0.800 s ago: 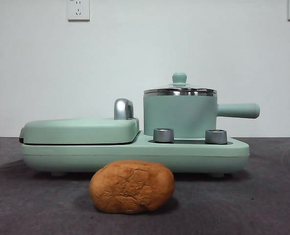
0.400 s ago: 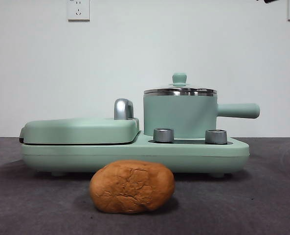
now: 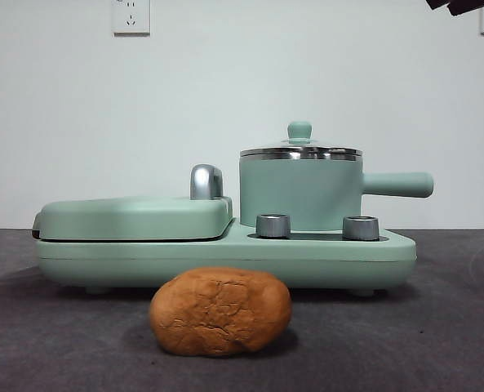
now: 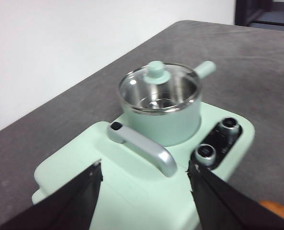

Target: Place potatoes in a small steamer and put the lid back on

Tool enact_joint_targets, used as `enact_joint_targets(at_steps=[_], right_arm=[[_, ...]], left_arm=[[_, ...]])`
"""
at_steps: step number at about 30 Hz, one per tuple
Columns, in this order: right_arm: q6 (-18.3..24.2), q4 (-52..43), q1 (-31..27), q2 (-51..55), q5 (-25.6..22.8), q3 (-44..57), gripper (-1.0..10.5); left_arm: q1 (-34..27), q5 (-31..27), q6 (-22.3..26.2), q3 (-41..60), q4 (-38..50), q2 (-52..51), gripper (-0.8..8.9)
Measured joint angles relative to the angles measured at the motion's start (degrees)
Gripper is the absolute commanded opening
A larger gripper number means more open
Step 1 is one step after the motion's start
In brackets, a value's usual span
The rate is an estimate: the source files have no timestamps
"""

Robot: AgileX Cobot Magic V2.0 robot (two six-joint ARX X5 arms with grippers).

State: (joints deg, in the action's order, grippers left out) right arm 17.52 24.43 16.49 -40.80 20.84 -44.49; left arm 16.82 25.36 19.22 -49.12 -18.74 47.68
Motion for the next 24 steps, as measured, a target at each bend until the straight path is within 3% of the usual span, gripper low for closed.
enact_joint_targets(at_steps=[11,24], right_arm=[[-1.3,0.0,0.0,0.0,0.0,0.0,2.5],[-1.3,-0.2,0.0,0.0,0.0,0.0,2.5]], left_arm=[[6.1,-2.5,-8.6,-0.3,21.0,15.9,2.80],[12.4,-3.0,-9.5,-14.8,23.9,39.1,2.82]])
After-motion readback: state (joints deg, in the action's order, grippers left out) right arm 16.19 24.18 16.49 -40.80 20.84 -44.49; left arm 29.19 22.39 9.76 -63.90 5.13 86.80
